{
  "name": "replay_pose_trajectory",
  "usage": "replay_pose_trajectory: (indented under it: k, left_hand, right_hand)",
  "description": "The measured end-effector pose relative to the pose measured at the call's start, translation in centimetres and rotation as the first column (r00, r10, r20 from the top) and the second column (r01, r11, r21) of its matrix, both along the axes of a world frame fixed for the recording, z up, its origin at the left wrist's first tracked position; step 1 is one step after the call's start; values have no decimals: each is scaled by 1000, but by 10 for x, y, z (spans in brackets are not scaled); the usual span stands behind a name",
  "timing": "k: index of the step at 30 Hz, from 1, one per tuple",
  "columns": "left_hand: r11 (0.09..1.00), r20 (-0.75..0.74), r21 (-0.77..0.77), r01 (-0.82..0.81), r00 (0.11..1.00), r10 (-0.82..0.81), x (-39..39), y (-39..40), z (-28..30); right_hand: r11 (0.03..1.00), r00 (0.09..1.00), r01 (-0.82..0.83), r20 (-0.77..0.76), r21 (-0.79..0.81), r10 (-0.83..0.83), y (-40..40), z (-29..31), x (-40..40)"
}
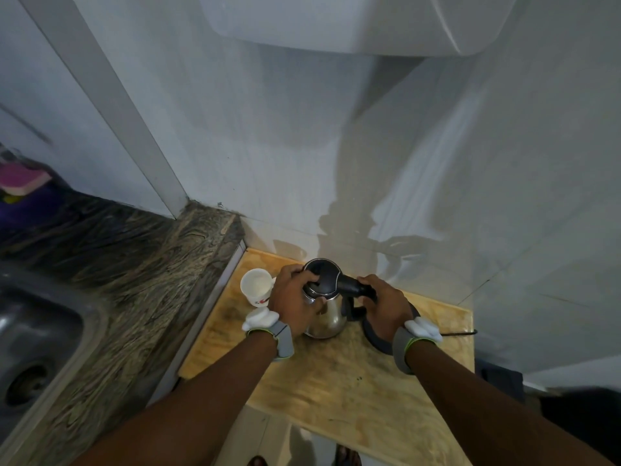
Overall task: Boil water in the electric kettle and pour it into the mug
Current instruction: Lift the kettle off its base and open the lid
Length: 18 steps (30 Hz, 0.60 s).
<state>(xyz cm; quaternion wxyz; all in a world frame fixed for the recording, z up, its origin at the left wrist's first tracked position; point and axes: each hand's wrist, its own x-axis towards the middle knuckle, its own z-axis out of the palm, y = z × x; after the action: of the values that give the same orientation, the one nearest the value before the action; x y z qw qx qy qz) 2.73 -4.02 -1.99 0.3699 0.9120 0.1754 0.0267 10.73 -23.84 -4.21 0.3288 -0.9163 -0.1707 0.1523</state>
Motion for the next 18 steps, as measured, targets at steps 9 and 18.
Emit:
replay_pose_trajectory:
  k: [9,18]
  left_hand:
    - [989,151,123,79,984,-97,2,-7,17]
    - [922,236,329,205,927,-291,9,-21,34]
  right_hand:
    - [999,999,34,-2,16,-34,1,1,-3]
    - [1000,1000,18,7,-4,-18,1,2,-2]
